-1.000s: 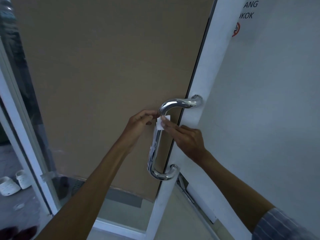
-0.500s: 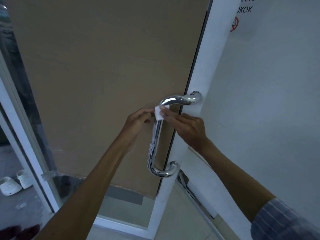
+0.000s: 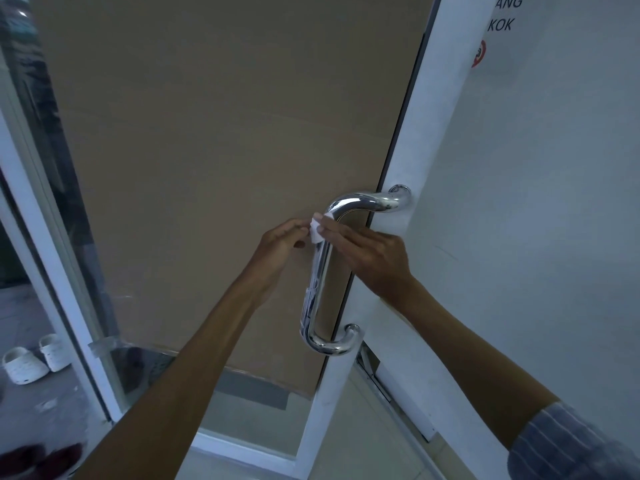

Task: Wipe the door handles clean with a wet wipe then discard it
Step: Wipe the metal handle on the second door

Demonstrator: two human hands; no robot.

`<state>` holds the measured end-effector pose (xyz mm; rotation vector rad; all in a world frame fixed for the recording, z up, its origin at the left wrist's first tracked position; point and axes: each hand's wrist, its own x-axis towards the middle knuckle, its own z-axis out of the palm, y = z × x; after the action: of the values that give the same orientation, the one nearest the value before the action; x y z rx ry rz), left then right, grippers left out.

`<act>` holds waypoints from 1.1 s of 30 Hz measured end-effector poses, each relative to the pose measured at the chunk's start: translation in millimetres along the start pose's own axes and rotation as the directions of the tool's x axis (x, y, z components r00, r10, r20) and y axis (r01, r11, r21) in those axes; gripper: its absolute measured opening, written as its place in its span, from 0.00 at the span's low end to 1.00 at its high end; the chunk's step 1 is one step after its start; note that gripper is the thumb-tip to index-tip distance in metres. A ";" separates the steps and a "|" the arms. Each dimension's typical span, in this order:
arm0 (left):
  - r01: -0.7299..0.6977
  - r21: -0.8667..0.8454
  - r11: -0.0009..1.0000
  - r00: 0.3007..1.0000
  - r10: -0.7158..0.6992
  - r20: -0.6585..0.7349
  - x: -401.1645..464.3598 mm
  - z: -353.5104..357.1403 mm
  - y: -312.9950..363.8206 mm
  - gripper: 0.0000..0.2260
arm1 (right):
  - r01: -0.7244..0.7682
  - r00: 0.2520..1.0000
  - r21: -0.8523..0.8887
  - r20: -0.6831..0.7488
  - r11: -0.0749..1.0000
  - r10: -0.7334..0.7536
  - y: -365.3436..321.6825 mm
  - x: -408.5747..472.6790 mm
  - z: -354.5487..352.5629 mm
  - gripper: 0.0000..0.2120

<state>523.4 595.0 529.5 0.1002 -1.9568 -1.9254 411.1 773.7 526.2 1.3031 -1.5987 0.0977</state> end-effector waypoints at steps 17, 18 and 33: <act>-0.047 0.020 0.999 0.999 0.047 0.009 2.6 -1.7 -3.9 0.15 | 0.220 0.955 0.069 0.186 0.973 -0.229 -8.6 -33.5 7.5 0.31; -0.043 0.015 0.999 0.999 0.043 0.009 2.4 -1.7 -3.8 0.15 | 0.213 0.959 0.065 0.175 0.975 -0.221 -5.9 -30.2 6.6 0.30; -0.010 0.039 0.999 1.000 0.011 -0.012 -0.8 -0.7 0.0 0.13 | -0.045 0.999 -0.125 -0.025 0.991 0.043 -3.0 11.3 -12.4 0.24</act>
<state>524.4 594.5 529.3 0.1121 -1.9828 -1.8766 422.5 772.4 538.8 1.1663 -1.5890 0.0381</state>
